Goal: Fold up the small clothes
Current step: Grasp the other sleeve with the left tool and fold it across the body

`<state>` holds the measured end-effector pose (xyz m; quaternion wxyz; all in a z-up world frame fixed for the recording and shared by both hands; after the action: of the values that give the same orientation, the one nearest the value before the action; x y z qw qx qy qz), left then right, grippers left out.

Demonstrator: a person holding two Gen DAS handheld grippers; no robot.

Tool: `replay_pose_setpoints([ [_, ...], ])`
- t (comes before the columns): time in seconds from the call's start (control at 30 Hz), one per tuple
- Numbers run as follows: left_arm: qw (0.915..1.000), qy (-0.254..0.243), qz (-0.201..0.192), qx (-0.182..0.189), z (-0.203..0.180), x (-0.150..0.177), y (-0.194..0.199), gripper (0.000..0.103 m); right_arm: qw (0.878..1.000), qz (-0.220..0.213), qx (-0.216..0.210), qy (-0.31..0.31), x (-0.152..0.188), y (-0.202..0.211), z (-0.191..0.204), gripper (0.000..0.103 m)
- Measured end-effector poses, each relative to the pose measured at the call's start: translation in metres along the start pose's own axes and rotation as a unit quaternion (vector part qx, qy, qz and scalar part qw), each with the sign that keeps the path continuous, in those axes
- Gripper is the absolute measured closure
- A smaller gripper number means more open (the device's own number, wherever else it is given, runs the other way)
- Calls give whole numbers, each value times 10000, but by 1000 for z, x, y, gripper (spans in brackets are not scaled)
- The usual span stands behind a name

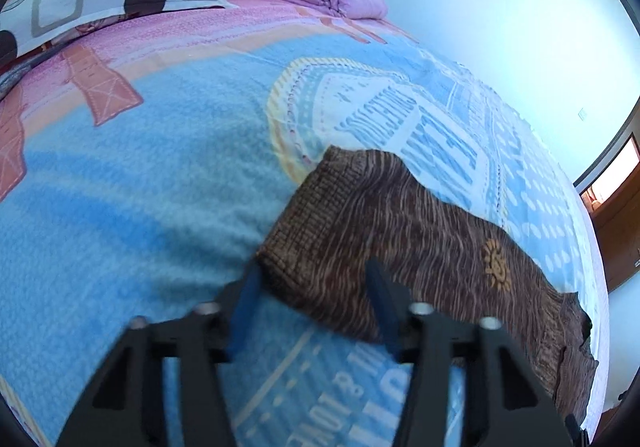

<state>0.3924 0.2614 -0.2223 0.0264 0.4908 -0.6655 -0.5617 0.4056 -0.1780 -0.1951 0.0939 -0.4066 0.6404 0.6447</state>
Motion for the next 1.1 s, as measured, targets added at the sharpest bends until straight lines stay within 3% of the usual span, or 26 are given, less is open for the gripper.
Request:
replay_pose_setpoints([
  [0.07,9999,65,68,-36,3,-3,-4,91,10000,-2,5,-7,0,0,-1,30],
  [0.1,9999,133,76,29,4,-4,-3,92,10000,-3,8,-10,0,0,-1,30],
  [0.2,9994,279,-34,179,6,-11,3,93,10000,-6,11,-16,0,0,-1,29],
  [0.53,9986,-5,-310,419,-22,-20,32,94,10000,8,-17,-49,0,0,-2,28],
  [0.83,9935,-520,-344,952,-87,-17,72,95,9969,-431,-386,-534,-5,37,-17,28],
  [1.1,9812,-1046,-454,1554,-164,3,107,95,9968,-609,-300,-432,6,80,-33,28],
])
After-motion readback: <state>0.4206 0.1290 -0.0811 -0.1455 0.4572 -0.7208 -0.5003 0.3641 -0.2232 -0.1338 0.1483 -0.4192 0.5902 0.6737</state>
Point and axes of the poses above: each gripper's, at about its wrist camera, not at the fingertips, and y roughly against the way its jaws point, z to its left, x to its underside, the point moved 7 cm from there along -y, roughly the way its jaws point, and after that the axes turned 5 degrees about y, right-handed, at the moved point
